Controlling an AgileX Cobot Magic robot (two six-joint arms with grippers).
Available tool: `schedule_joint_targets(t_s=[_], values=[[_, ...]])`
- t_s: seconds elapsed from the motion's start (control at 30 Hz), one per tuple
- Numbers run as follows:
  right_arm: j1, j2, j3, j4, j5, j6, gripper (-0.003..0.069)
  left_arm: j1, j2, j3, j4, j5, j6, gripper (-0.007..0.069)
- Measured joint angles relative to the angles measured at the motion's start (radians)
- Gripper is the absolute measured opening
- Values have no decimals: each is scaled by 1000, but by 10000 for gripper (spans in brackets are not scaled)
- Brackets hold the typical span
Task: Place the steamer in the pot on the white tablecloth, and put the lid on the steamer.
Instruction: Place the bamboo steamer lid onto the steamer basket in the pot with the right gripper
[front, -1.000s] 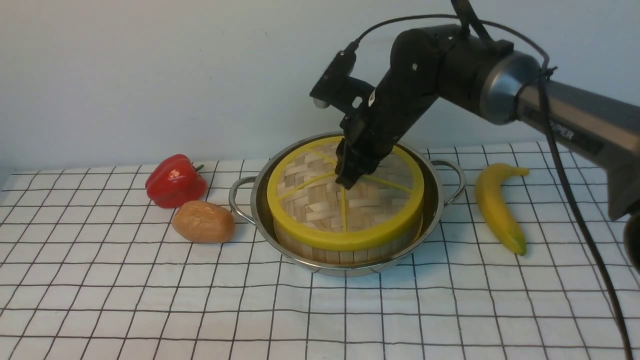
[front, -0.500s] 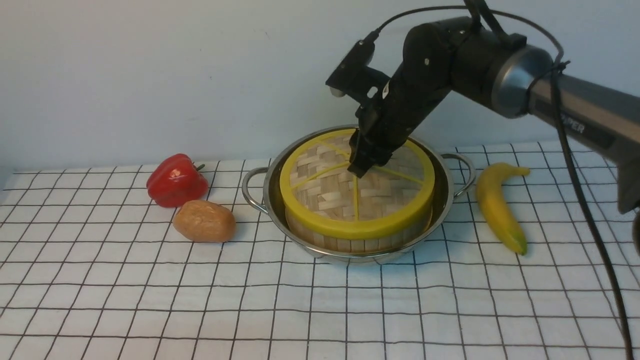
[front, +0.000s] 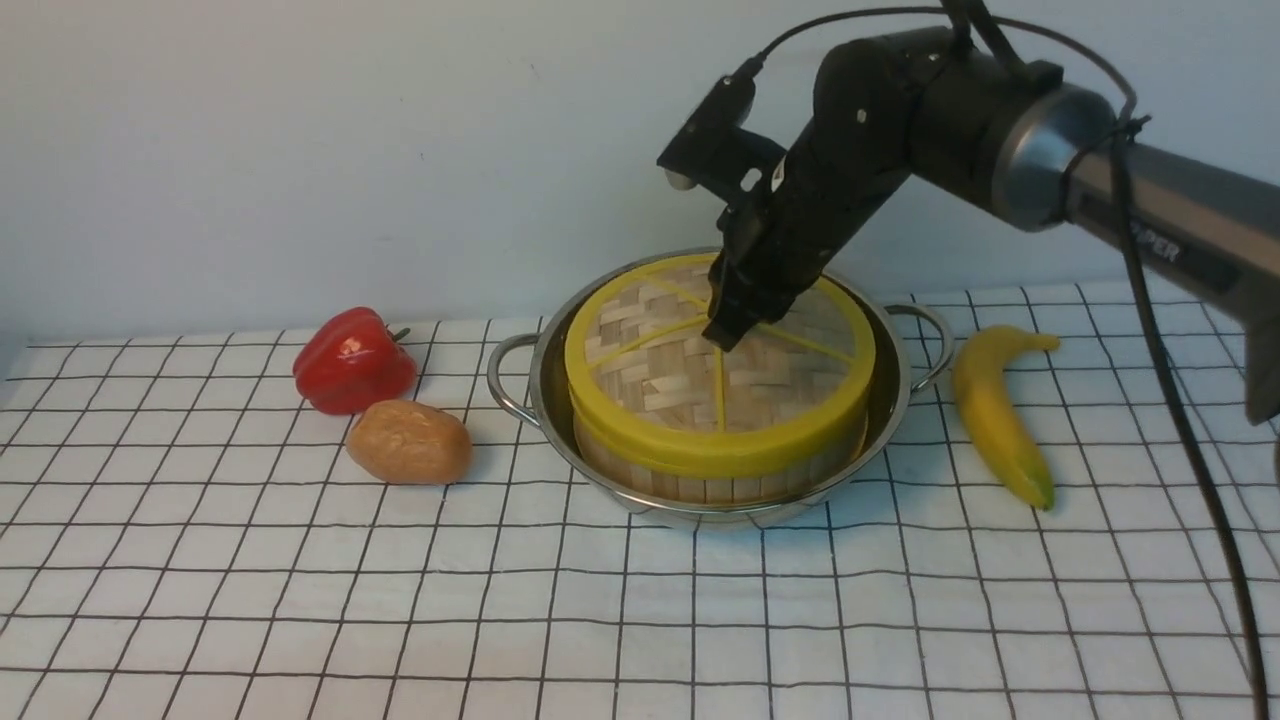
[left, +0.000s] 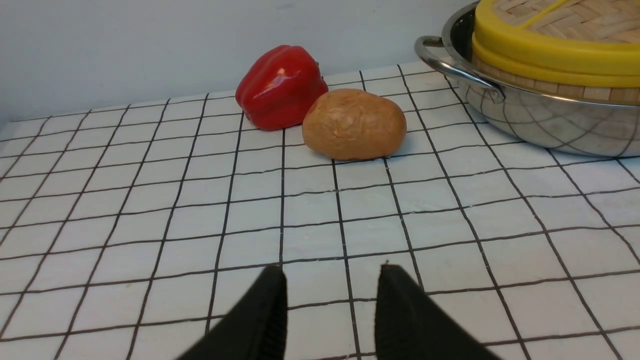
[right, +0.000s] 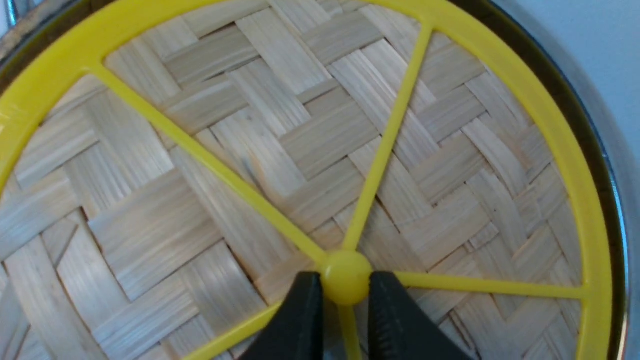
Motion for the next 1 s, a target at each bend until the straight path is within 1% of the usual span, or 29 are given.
schedule_joint_targets(t_s=[0.23, 0.43, 1.0], values=[[-6, -31, 0, -13, -14, -8, 127, 0, 0, 0, 0, 0, 0, 243], [-6, -30, 0, 46, -14, -19, 127, 0, 0, 0, 0, 0, 0, 243], [-6, 6, 0, 31, -3, -20, 127, 0, 0, 0, 0, 0, 0, 243]])
